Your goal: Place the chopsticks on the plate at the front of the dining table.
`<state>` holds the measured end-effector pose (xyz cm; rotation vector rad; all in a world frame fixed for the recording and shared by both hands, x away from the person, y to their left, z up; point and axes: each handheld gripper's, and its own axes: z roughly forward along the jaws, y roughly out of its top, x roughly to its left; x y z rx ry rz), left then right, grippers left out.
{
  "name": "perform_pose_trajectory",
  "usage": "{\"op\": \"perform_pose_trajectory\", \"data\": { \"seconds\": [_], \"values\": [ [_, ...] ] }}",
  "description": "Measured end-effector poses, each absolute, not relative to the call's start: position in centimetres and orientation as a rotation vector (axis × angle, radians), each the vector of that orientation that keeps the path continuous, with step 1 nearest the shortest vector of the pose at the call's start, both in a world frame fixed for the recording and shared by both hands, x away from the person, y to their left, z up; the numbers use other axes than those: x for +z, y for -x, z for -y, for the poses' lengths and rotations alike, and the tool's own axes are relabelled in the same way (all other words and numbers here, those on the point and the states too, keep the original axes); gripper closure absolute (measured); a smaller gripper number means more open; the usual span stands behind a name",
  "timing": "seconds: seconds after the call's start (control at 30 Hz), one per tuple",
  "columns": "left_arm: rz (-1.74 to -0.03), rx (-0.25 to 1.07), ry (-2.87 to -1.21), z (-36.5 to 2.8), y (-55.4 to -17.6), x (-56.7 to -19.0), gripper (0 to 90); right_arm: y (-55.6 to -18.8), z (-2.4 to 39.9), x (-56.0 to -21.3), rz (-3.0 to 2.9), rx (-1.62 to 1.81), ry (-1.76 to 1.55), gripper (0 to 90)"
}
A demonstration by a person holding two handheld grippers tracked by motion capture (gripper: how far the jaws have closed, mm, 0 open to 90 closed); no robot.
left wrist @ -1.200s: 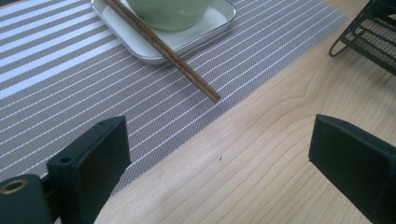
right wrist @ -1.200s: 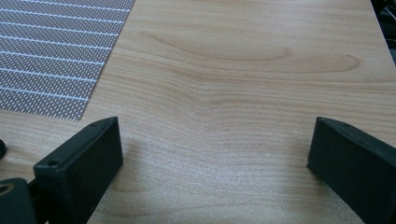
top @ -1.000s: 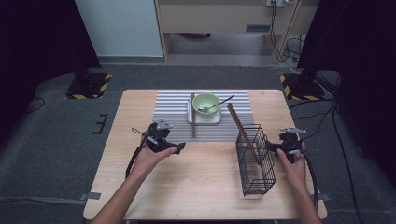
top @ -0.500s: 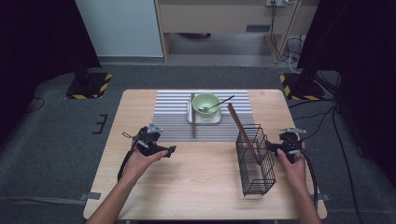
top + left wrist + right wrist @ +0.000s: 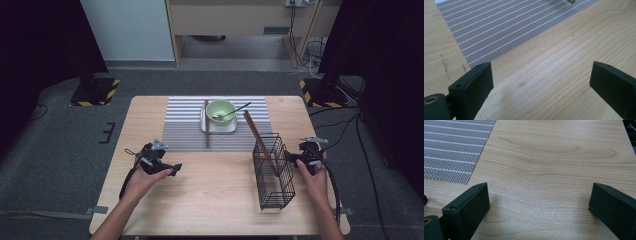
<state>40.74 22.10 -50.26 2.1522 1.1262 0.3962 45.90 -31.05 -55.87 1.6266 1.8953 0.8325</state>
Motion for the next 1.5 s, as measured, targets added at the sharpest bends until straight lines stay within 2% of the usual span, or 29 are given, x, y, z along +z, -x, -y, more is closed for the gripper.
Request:
{"op": "perform_pose_trajectory", "data": {
  "seconds": [1.03, 1.3, 1.5],
  "values": [
    [-1.199, 0.394, -2.204, -25.1, -39.4, -53.4, 3.5, -45.9, 31.0, -55.9, -1.893, 0.833, -1.630, 3.0],
    [-1.181, 0.445, -2.214, -25.2, -39.1, -53.8, 2.5, -45.9, 31.0, -55.9, -1.893, 0.832, -1.632, 3.0],
    [-1.154, 0.504, -2.133, -25.5, -38.4, -54.7, 0.1, -45.8, 30.8, -55.9, -1.912, 0.839, -1.614, 3.0]
  ]
}}
